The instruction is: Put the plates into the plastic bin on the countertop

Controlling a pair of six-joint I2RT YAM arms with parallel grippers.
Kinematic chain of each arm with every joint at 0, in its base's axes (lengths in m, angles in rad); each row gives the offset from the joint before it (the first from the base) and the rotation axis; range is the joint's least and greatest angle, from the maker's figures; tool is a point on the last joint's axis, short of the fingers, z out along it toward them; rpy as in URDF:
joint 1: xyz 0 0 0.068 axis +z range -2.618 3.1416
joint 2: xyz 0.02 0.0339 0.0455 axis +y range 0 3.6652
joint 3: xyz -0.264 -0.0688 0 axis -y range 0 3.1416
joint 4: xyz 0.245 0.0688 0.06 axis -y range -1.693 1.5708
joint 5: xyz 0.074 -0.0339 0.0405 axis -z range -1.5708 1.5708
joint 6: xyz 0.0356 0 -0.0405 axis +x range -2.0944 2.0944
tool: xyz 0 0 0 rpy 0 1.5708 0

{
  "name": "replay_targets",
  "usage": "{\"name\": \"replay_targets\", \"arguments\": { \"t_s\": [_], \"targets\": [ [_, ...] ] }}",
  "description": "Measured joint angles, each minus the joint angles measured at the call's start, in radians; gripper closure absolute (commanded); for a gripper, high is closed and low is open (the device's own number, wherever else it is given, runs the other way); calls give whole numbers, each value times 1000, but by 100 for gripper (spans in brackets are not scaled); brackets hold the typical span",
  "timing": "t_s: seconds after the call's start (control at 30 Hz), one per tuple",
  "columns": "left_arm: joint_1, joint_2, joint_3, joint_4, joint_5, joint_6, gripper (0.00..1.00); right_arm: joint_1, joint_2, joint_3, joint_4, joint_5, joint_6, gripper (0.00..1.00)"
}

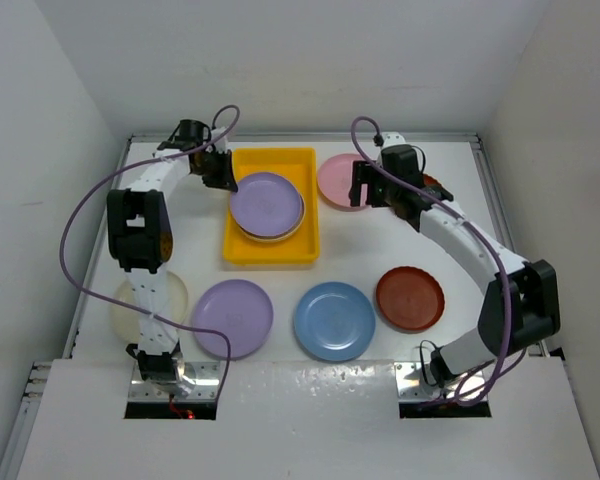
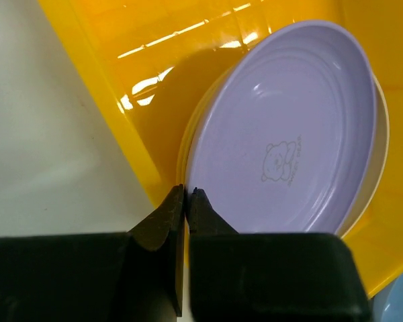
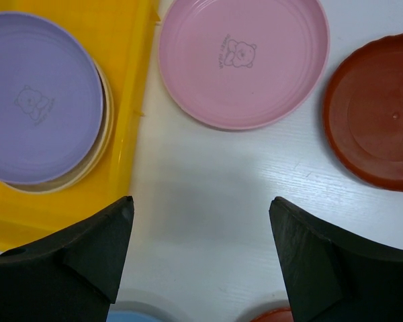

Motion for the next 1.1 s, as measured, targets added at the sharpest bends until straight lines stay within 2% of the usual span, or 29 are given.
{"name": "replay_targets", "arguments": {
  "t_s": [0.17, 0.3, 0.53, 0.67, 0.9, 1.0, 1.03, 1.1],
  "targets": [
    [-13, 6, 0, -32, 2, 28, 70, -50, 112, 68, -6, -27, 80, 19],
    [-26, 14, 8, -48, 6, 38, 56, -90, 237, 122, 10, -13, 224, 22],
    [-27, 19, 79, -78, -21, 63, 51, -133, 445, 164, 32, 76, 526, 28],
    [-1, 2, 89, -89, -44, 85, 51, -137, 561, 218, 31, 94, 622, 34],
    [24, -59, 70, -104, -92, 127, 50, -137, 622, 233, 117, 81, 723, 56],
    [31, -64, 55, -110, -96, 134, 50, -137, 640, 233, 152, 84, 748, 76],
    [32, -64, 48, -115, -97, 135, 50, -137, 648, 233, 160, 84, 753, 88],
    [36, -64, 40, -124, -99, 142, 50, -138, 657, 233, 176, 91, 775, 98]
  ]
}}
